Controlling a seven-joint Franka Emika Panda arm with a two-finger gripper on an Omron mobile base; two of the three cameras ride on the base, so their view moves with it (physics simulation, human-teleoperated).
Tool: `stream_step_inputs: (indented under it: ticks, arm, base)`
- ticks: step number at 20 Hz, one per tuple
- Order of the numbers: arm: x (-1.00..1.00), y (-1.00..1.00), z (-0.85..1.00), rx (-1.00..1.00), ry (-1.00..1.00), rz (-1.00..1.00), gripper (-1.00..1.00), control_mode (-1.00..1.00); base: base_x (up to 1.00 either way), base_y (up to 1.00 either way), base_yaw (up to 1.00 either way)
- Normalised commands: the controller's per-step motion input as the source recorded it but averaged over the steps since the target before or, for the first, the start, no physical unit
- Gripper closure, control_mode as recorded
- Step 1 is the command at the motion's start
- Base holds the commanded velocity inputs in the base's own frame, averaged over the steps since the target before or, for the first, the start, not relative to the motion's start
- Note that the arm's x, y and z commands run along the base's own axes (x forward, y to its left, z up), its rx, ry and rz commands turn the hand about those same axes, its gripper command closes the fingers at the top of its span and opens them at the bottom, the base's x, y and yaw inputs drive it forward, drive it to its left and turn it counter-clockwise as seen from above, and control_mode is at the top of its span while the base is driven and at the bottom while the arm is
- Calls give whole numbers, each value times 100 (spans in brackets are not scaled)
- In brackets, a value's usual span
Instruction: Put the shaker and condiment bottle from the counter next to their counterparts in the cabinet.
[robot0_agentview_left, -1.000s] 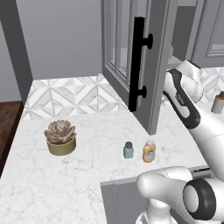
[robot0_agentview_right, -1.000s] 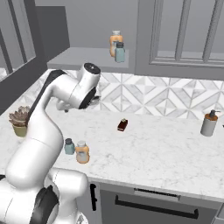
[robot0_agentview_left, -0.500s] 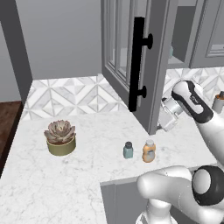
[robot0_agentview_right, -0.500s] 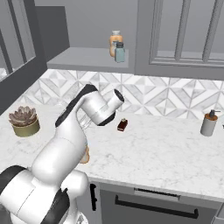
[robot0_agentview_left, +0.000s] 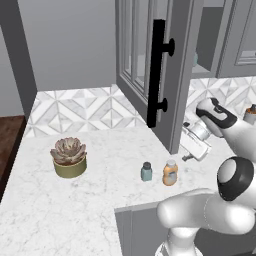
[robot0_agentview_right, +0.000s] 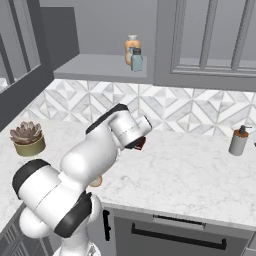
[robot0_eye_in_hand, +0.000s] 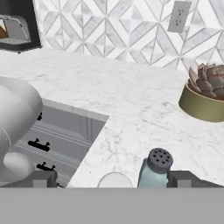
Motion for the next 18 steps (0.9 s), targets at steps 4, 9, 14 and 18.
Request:
stream_step_inputs:
  ticks: [4,9,14,18]
  arm:
    - [0,5,-26,5,0,-4,-100,-100]
    - [1,3,-29,2,-3,-20,-100,-100]
    - [2,5,-18,1,0,-3,-100,-100]
    - [0,12,-36,2,0,0,-100,-100]
  base:
    - [0,0,0]
    - [0,0,0]
    - [0,0,0]
    - [0,0,0]
